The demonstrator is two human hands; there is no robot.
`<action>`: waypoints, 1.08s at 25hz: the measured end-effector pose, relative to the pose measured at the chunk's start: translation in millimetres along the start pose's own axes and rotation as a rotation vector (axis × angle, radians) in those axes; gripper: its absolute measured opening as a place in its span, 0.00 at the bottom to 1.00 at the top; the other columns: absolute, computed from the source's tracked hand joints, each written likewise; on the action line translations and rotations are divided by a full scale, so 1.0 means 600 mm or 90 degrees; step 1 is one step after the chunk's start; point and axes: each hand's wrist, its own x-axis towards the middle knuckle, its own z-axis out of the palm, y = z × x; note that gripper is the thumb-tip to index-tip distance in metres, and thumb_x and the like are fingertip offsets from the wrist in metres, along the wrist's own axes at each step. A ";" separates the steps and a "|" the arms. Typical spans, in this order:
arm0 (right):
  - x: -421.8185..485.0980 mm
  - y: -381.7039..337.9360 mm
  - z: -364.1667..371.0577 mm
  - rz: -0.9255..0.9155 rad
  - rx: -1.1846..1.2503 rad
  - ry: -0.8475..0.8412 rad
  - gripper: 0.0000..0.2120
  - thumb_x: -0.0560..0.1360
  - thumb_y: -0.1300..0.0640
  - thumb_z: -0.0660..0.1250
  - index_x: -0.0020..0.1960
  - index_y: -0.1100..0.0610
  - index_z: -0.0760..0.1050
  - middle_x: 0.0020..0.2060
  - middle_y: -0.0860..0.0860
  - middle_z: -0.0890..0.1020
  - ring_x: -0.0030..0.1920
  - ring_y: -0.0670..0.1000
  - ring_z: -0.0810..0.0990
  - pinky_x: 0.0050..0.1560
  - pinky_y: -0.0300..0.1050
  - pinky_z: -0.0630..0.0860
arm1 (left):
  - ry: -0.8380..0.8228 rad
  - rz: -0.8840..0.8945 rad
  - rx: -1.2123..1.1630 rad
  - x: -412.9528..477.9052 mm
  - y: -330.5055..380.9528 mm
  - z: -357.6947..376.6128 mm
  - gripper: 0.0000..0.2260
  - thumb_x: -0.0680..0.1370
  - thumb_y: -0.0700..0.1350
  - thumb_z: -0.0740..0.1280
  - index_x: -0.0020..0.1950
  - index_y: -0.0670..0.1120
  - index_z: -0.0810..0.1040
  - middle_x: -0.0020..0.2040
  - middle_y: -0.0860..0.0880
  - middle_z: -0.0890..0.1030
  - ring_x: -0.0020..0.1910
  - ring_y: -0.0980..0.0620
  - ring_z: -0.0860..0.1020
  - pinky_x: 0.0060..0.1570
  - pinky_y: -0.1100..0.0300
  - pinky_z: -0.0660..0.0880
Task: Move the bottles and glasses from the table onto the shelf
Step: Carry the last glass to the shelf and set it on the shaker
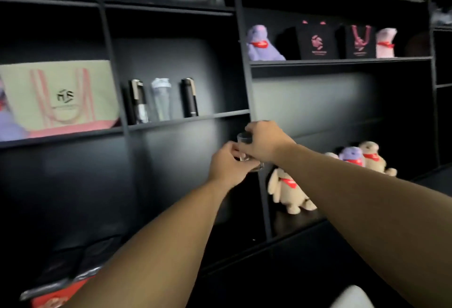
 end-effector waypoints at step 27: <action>0.780 -0.185 0.424 -0.147 0.201 -0.007 0.29 0.78 0.45 0.67 0.74 0.57 0.66 0.64 0.62 0.78 0.66 0.64 0.74 0.63 0.54 0.74 | 0.117 -0.132 0.541 0.671 -0.280 -0.267 0.07 0.75 0.37 0.63 0.39 0.45 0.77 0.42 0.43 0.82 0.37 0.45 0.76 0.29 0.59 0.68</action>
